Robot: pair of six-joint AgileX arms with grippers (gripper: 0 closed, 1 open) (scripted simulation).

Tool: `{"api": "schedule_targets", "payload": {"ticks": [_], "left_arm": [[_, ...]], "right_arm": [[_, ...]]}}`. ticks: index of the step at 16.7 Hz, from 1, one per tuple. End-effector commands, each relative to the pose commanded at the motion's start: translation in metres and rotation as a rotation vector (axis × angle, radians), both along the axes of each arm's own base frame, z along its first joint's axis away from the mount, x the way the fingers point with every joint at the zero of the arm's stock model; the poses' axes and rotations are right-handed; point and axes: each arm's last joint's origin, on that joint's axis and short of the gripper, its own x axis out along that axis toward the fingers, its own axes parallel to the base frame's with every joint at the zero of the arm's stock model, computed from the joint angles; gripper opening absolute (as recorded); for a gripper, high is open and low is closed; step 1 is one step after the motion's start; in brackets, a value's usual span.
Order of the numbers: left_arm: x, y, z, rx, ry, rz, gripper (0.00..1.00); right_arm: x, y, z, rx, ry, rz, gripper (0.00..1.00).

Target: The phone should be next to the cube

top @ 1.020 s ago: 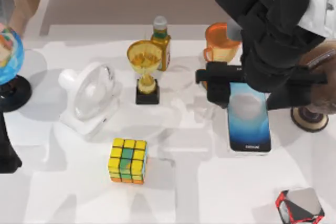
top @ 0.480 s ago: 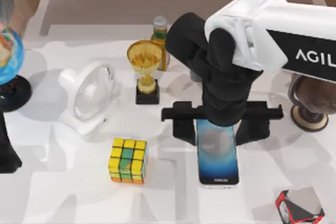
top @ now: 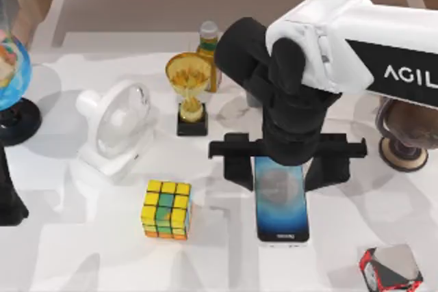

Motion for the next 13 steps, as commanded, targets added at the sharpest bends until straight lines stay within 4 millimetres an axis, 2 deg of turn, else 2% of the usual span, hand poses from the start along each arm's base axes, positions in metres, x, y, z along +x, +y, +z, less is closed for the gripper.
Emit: {"api": "schedule_targets", "payload": {"ticks": [13], "left_arm": [[0.0,0.0,0.0,0.0,0.0,0.0,1.0]], "right_arm": [[-0.021,0.014,-0.005,0.156,0.049,-0.009,0.0]]}}
